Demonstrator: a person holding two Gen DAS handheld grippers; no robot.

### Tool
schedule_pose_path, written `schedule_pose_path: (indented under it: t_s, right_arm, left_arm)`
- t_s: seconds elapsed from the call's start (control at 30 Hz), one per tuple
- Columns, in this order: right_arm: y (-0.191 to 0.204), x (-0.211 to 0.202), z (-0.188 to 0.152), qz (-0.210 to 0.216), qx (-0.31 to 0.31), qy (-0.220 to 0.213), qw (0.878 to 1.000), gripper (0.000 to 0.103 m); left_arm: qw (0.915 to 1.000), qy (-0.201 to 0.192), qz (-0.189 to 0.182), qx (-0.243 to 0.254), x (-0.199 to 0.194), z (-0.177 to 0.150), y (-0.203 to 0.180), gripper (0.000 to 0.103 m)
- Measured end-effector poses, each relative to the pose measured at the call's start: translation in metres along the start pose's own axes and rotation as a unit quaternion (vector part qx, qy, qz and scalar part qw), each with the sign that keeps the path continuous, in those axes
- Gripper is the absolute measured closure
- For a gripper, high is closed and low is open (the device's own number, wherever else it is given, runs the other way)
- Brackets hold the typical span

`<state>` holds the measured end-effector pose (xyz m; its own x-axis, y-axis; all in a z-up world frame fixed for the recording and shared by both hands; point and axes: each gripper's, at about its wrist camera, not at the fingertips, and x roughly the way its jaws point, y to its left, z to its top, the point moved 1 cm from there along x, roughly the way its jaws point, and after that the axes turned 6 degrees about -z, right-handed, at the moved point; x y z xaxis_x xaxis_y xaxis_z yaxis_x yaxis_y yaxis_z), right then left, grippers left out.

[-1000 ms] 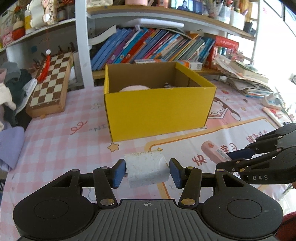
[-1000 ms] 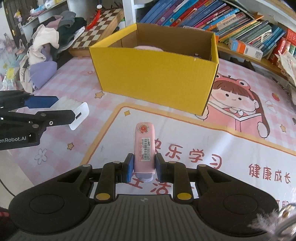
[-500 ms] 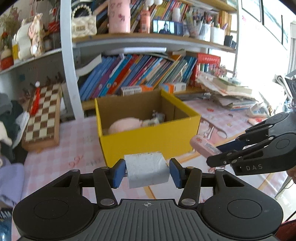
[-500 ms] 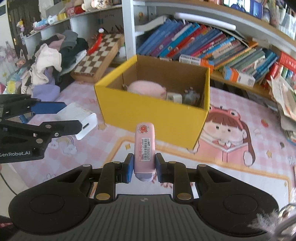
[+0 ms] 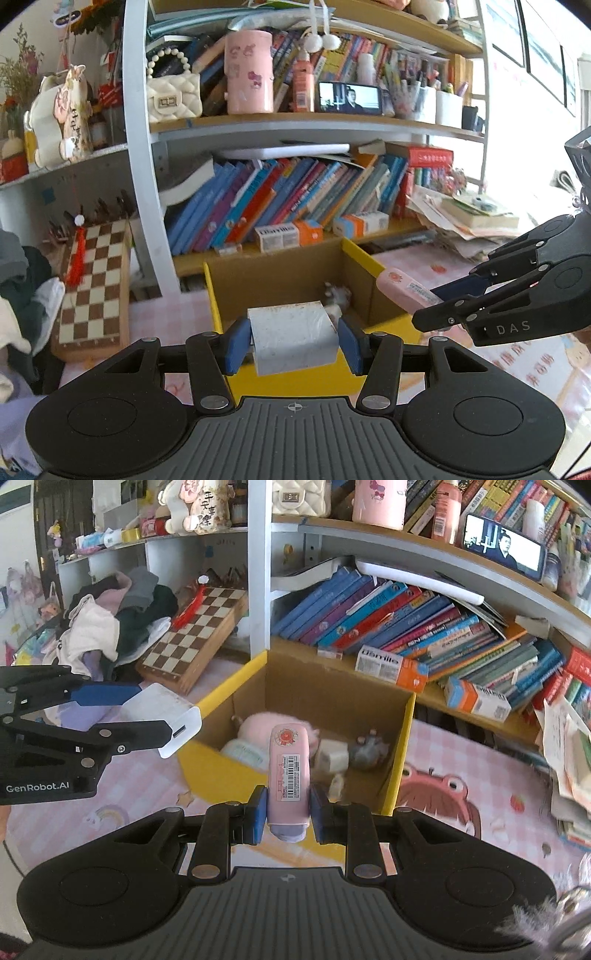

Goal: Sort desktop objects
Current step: 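Carry the charger block and pink stick over the yellow box, then lower the charger block and pink stick into the box and open both grippers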

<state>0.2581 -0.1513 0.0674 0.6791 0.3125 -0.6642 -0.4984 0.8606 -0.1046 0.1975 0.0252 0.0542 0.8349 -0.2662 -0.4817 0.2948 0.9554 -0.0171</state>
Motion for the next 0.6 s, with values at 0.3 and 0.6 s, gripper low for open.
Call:
schedule_pose_path:
  t_s: [0.3, 0.6]
  right_arm:
    - [-0.034, 0.054, 0.038, 0.008, -0.028, 0.016, 0.999, 0.080]
    - [-0.051, 0.105, 0.059, 0.022, -0.054, 0.028, 0.998, 0.080]
  left_arm:
    - [0.9997, 0.014, 0.010, 0.016, 0.042, 0.016, -0.007, 0.052]
    - [0.9988, 0.031, 0.019, 0.033, 0.084, 0.031, -0.015, 0.052]
